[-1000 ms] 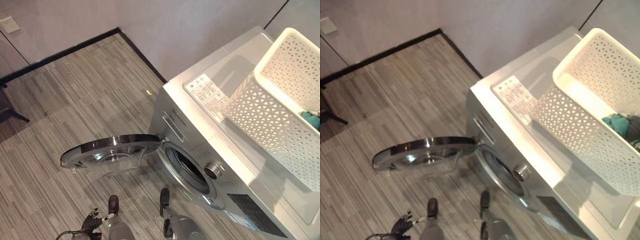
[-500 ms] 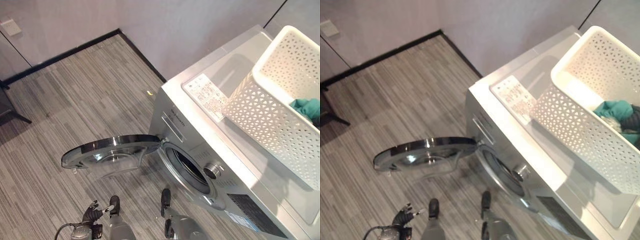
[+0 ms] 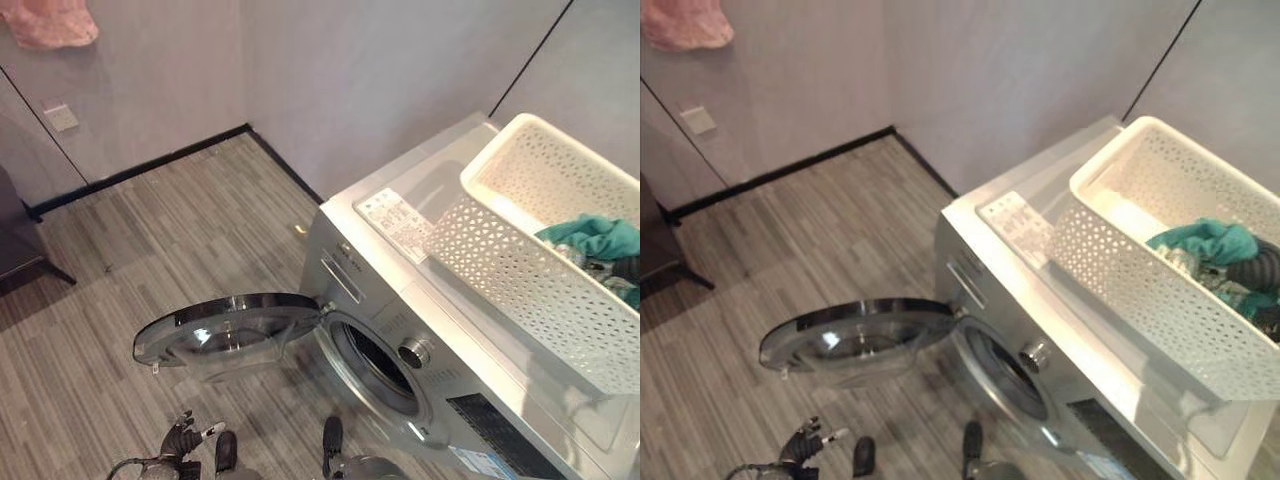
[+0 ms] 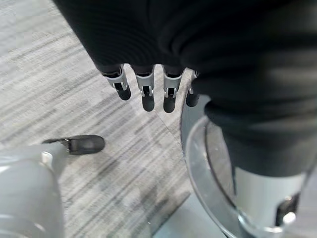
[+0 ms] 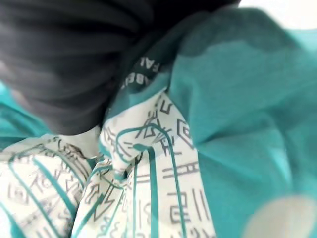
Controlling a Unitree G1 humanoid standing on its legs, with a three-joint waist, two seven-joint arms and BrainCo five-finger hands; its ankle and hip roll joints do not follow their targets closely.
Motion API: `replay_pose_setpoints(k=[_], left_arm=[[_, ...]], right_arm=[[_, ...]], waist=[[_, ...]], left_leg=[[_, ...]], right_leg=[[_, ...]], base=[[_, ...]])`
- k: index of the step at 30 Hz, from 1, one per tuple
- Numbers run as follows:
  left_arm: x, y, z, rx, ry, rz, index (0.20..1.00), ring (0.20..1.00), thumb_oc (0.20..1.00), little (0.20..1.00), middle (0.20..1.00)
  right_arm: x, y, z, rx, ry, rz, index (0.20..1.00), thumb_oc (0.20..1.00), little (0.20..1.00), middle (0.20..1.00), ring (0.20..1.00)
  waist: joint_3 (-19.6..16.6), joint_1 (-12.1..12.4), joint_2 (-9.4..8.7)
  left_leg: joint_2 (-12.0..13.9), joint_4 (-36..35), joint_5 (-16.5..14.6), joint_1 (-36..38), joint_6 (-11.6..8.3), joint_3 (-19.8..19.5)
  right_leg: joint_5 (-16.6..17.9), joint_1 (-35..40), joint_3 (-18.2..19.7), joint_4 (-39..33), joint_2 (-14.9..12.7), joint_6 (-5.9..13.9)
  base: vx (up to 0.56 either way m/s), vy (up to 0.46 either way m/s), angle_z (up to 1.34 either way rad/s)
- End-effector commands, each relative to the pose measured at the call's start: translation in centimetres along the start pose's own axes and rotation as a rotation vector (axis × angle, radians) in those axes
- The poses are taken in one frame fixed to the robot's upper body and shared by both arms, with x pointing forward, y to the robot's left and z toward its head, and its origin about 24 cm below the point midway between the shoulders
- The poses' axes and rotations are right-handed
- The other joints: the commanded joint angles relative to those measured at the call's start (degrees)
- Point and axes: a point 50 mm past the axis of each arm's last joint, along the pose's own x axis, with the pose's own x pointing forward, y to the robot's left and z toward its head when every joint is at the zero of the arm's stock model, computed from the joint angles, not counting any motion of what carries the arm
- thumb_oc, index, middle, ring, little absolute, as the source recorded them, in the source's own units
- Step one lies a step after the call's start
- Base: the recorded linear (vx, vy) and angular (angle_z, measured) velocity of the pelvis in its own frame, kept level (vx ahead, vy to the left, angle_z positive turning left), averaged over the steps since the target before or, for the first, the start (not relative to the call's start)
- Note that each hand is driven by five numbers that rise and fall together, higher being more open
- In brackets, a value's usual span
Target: Grab the laundry basket,head to the washer,open it,put in the laundry and shut it.
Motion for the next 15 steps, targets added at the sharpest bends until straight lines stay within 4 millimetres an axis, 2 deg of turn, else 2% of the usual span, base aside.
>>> replay_pose_setpoints(k=[1,6,10,15], left_arm=[[0.6,1.0,2.3,0.093,-0.071,0.003,1.000,1.000,1.000,1.000,1.000],[0.6,0.8,2.0,0.104,-0.061,0.004,1.000,1.000,1.000,1.000,1.000],[0.6,0.5,1.5,0.116,-0.043,0.012,1.000,1.000,1.000,1.000,1.000],[0.6,0.2,1.7,0.115,-0.048,0.023,1.000,1.000,1.000,1.000,1.000]], right_arm=[[-1.0,-6.1,2.8,0.181,-0.190,-0.352,0.200,0.200,0.200,0.200,0.200],[-1.5,-7.0,3.1,0.257,-0.234,-0.438,0.200,0.200,0.200,0.200,0.200],[-1.7,-9.5,5.6,0.347,-0.357,-0.588,0.200,0.200,0.200,0.200,0.200],[-2.0,-10.5,7.1,0.397,-0.432,-0.691,0.200,0.200,0.200,0.200,0.200]], waist=[[-2.6,1.5,-0.49],[-3.6,1.7,-0.74],[-4.5,2.1,-1.05],[-4.6,2.3,-1.13]], left_leg=[[5.0,0.7,2.7,9.2,-0.82,5.5],[4.8,0.7,1.3,10.6,-0.55,6.0],[3.9,0.7,-0.2,12.2,-0.06,6.7],[3.1,0.7,-1.7,13.0,0.55,6.7]], right_leg=[[-5.1,1.2,4.5,0.0,-1.2,5.66],[-4.9,2.3,4.5,0.0,-1.5,5.86],[-4.5,3.5,4.7,0.0,-2.3,6.35],[-4.0,3.9,4.7,0.0,-3.1,6.73]], base=[[0.00,0.000,0.00],[0.00,0.026,-0.02],[-0.01,0.073,-0.12],[-0.01,0.064,-0.04]])
